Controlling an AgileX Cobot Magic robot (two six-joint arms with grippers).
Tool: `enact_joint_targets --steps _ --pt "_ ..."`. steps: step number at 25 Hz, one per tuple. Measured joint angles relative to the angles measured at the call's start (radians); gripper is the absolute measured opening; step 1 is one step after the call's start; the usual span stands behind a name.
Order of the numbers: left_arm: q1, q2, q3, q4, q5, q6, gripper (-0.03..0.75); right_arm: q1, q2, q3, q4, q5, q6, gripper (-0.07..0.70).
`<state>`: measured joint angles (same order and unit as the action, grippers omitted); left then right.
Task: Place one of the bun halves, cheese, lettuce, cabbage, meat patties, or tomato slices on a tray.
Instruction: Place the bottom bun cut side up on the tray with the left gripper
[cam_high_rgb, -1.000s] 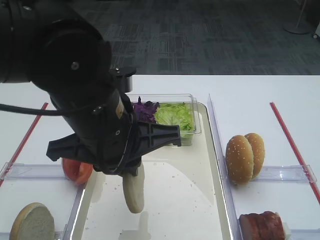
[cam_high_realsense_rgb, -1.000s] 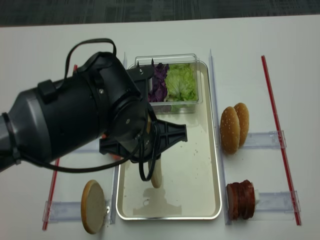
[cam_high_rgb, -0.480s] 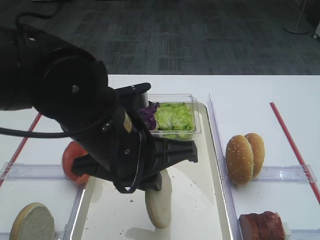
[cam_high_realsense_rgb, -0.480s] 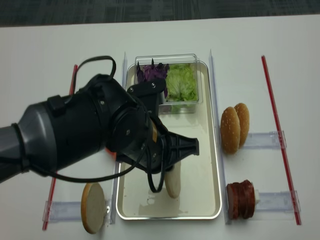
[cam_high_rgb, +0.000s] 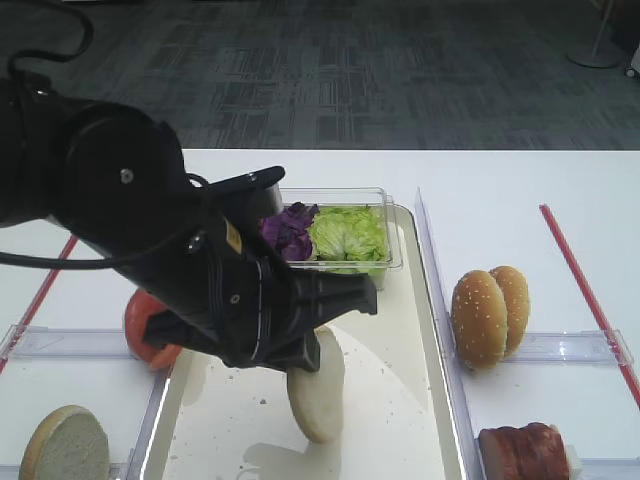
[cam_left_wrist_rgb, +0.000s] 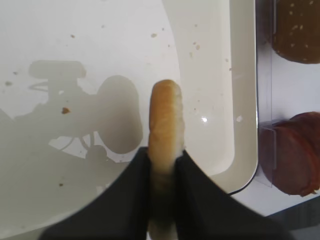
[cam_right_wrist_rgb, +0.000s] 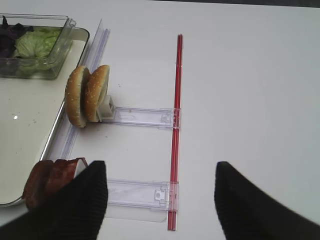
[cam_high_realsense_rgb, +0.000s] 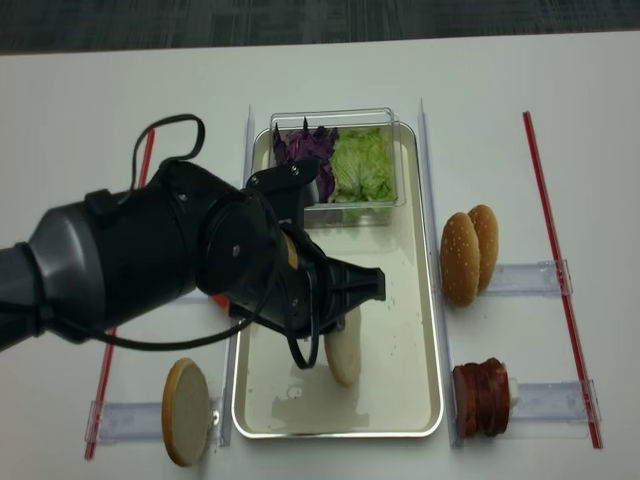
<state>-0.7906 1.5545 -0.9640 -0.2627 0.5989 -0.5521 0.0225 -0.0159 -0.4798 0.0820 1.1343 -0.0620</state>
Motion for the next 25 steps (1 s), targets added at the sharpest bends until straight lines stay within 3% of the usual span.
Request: enact_joint_targets --steps 13,19,25 --pt "0.056 0.094 0.0 -0.285 -0.01 0.306 0.072 0.0 0.0 0.0 0.0 0.0 0.0 0.489" --pt "0.086 0.127 0.0 -0.355 0.001 0.395 0.072 0.0 0.0 0.0 0.0 0.0 0.0 0.489" --pt "0.106 0.139 0.037 -0.391 -0.002 0.415 0.072 0.0 0.0 0.0 0.0 0.0 0.0 0.489"
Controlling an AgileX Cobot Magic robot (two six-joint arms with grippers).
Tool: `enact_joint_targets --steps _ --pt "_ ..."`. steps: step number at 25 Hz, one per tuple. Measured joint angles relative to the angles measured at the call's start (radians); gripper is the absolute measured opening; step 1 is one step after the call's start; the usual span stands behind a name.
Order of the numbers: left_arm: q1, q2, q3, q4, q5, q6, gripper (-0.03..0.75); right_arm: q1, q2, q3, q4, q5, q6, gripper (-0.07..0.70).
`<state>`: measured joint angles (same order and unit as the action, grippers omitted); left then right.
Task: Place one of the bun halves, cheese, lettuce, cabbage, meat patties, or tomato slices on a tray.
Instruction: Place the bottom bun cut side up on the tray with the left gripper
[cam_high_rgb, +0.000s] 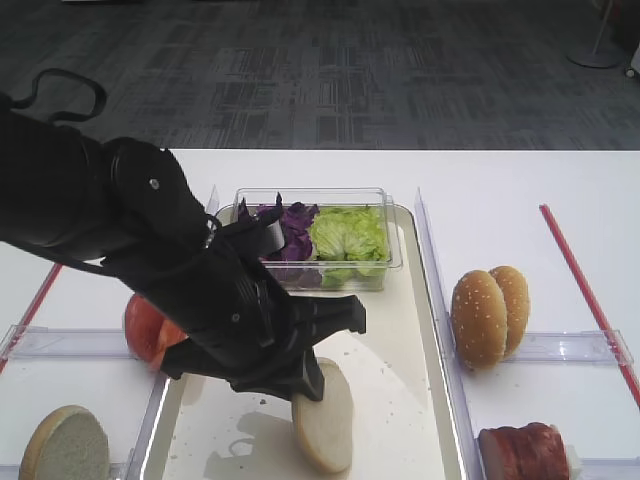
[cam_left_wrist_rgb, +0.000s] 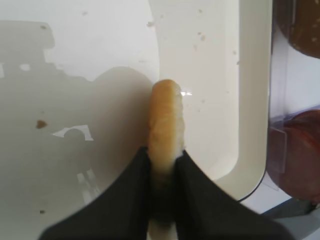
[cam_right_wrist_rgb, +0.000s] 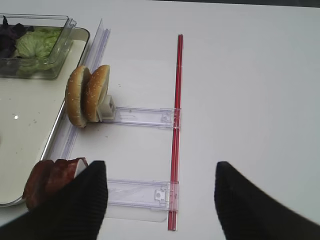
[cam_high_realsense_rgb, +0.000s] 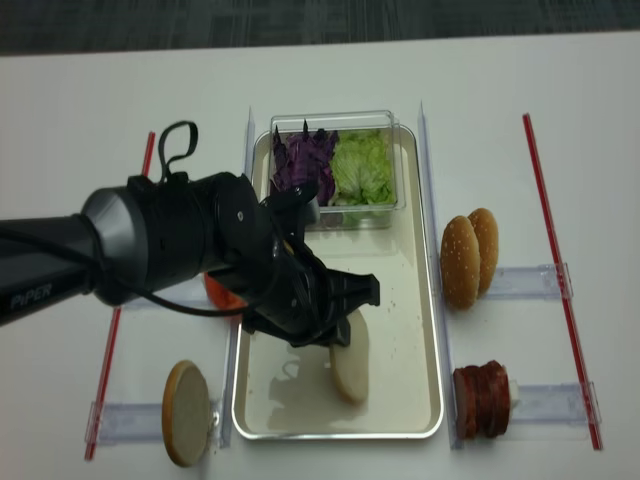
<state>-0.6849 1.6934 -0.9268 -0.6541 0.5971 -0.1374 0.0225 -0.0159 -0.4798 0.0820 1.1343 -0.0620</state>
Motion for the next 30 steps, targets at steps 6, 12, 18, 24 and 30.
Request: enact_joint_targets --steps 6,12,18,24,30 --pt "0.007 0.0 0.029 -0.011 -0.017 0.0 0.066 0.0 0.0 0.0 0.0 0.0 0.0 0.489" --pt "0.007 0.0 0.029 -0.011 -0.043 0.016 0.064 0.0 0.0 0.0 0.0 0.0 0.0 0.489" --pt "0.007 0.0 0.029 -0.011 -0.049 0.02 0.064 0.0 0.0 0.0 0.0 0.0 0.0 0.489" --pt "0.007 0.0 0.029 -0.007 -0.051 0.021 0.064 0.0 0.0 0.0 0.0 0.0 0.0 0.489" --pt "0.015 0.0 0.031 0.003 -0.051 0.022 0.092 0.0 0.0 0.0 0.0 0.0 0.0 0.489"
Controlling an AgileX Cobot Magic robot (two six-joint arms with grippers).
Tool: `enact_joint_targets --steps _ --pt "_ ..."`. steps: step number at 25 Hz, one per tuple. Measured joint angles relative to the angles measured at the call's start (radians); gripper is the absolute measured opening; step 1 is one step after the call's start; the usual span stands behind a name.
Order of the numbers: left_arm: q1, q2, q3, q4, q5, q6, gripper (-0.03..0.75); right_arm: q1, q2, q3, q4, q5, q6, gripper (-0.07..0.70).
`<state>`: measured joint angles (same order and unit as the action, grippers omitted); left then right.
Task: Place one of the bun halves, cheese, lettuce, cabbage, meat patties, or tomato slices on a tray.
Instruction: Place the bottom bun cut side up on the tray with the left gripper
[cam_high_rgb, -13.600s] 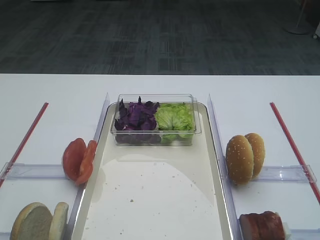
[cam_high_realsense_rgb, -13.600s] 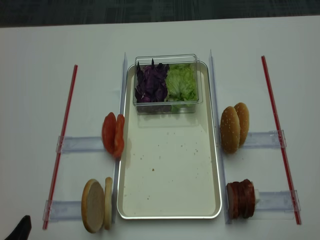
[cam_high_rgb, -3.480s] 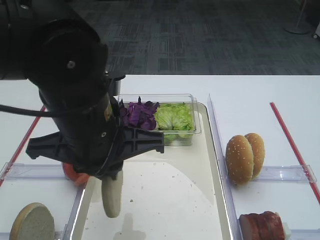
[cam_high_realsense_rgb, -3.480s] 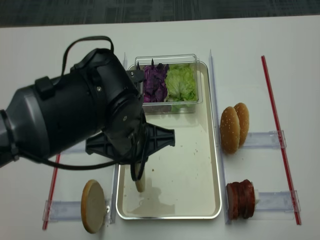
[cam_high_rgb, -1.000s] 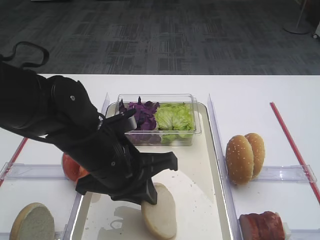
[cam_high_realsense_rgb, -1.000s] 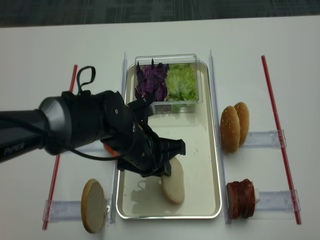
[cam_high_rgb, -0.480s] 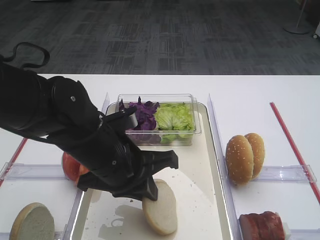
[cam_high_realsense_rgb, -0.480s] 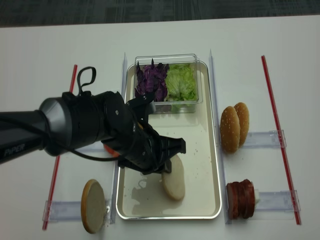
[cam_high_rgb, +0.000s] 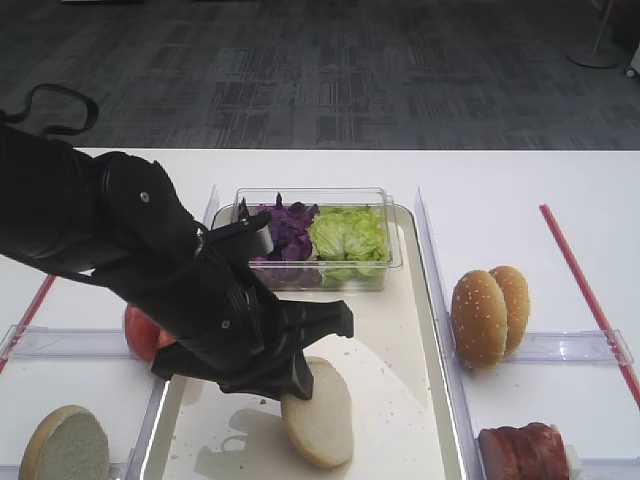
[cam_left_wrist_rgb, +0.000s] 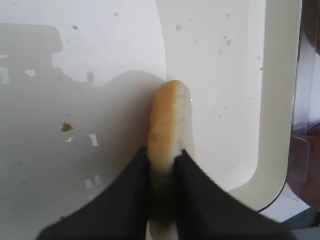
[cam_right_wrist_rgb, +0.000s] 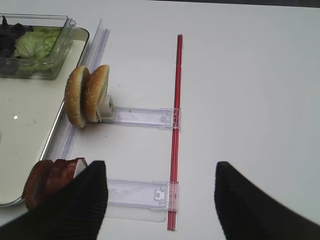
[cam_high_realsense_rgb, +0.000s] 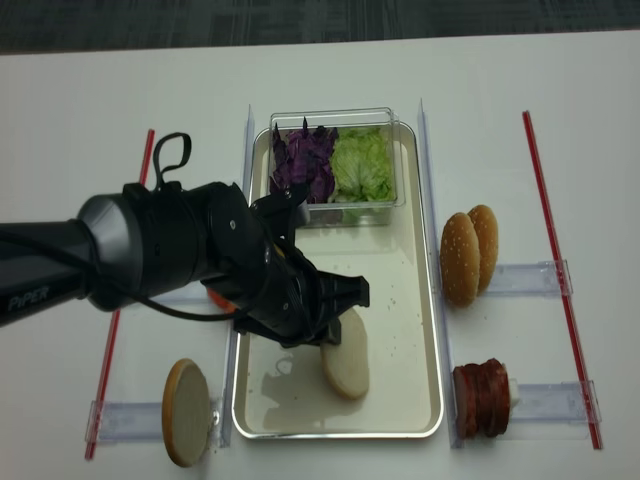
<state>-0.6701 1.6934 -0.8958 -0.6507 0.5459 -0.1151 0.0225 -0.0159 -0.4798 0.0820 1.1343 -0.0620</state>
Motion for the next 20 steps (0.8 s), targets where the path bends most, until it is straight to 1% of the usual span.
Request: enact_joint_targets --steps 7,12,16,20 --pt "0.002 0.0 0.004 0.02 0.002 0.0 0.143 0.0 0.0 0.0 0.0 0.0 0.0 0.489" --pt "0.013 0.0 0.004 0.045 0.013 -0.002 0.183 0.0 0.0 0.0 0.0 0.0 -0.002 0.489" --pt "0.027 0.0 0.004 0.067 0.032 -0.005 0.19 0.0 0.0 0.0 0.0 0.0 -0.002 0.489" --pt "0.037 0.0 0.004 0.115 0.051 -0.034 0.193 0.0 0.0 0.0 0.0 0.0 -0.002 0.489"
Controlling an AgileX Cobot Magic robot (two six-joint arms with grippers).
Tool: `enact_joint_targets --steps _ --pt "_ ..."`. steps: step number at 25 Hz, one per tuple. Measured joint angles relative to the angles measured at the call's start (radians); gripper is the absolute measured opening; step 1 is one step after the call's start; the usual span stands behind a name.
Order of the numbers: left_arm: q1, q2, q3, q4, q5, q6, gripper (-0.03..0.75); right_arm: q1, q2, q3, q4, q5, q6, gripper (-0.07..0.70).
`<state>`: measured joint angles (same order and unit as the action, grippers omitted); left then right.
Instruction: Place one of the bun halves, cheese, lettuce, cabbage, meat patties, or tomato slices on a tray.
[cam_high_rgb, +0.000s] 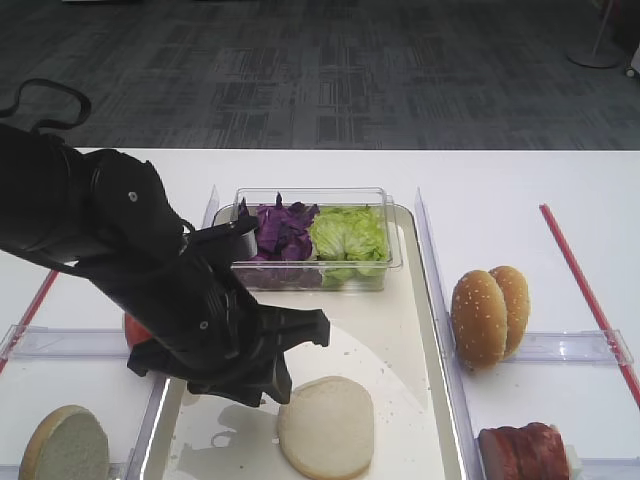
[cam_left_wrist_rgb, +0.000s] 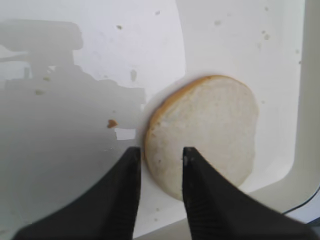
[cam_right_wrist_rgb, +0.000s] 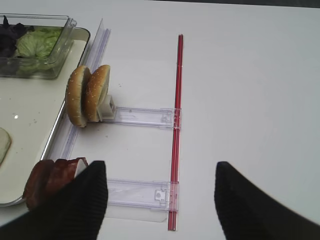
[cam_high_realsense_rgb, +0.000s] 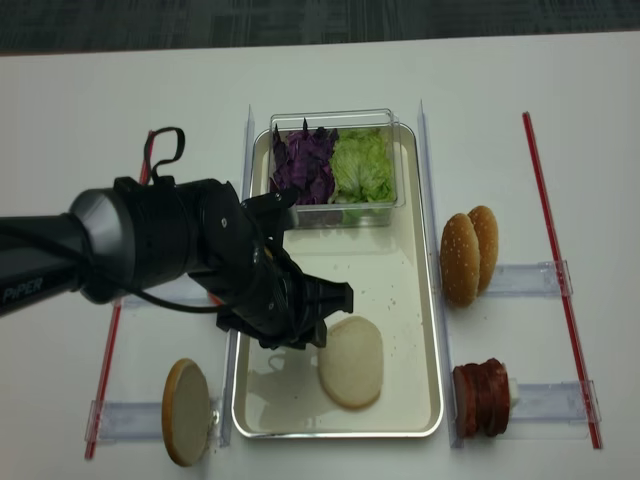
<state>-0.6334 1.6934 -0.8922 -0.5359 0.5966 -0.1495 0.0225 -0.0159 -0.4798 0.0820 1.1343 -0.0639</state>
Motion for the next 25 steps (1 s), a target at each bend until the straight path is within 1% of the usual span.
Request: enact_joint_targets --steps 4,7,13,19,25 --pt "0.015 0.0 0.0 0.065 0.037 -0.042 0.193 0.0 0.0 0.0 0.0 0.0 0.0 0.489" --pt "0.027 0.0 -0.011 0.117 0.086 -0.078 0.193 0.0 0.0 0.0 0.0 0.0 0.0 0.489" --pt "0.034 -0.053 -0.081 0.241 0.181 -0.133 0.195 0.0 0.0 0.0 0.0 0.0 0.0 0.489" --pt "0.043 -0.116 -0.159 0.386 0.299 -0.186 0.195 0.0 0.0 0.0 0.0 0.0 -0.007 0.489" --pt "0.108 -0.149 -0.199 0.536 0.45 -0.204 0.195 0.0 0.0 0.0 0.0 0.0 -0.005 0.489"
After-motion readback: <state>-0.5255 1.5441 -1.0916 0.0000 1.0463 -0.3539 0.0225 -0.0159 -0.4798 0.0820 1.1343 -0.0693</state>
